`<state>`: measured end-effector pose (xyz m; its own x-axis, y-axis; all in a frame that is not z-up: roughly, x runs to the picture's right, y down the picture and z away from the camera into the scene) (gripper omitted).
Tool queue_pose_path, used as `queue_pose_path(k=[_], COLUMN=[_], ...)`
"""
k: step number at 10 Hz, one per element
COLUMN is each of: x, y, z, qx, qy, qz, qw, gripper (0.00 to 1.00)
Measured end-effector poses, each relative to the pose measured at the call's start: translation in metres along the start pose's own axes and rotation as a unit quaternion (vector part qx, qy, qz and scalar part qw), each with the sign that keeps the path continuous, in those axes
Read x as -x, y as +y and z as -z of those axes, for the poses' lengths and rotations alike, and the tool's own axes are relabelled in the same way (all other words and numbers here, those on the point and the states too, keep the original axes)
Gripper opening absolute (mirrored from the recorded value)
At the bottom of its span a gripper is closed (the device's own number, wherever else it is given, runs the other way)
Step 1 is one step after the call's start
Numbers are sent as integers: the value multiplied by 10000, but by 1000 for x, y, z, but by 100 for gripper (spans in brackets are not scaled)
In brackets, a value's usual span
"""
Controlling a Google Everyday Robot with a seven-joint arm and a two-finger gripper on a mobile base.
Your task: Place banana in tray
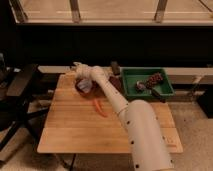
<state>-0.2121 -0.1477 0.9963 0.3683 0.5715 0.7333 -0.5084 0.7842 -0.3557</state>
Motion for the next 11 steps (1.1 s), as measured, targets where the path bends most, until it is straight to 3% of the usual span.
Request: queue_pose_path(k=[4,5,11], x=[3,5,16], y=[6,8,4], z=[-5,-4,32], qx=[12,-12,-407], qy=[65,83,-9], qz=[76,99,60], qw=[9999,9999,9992], gripper=[17,12,11])
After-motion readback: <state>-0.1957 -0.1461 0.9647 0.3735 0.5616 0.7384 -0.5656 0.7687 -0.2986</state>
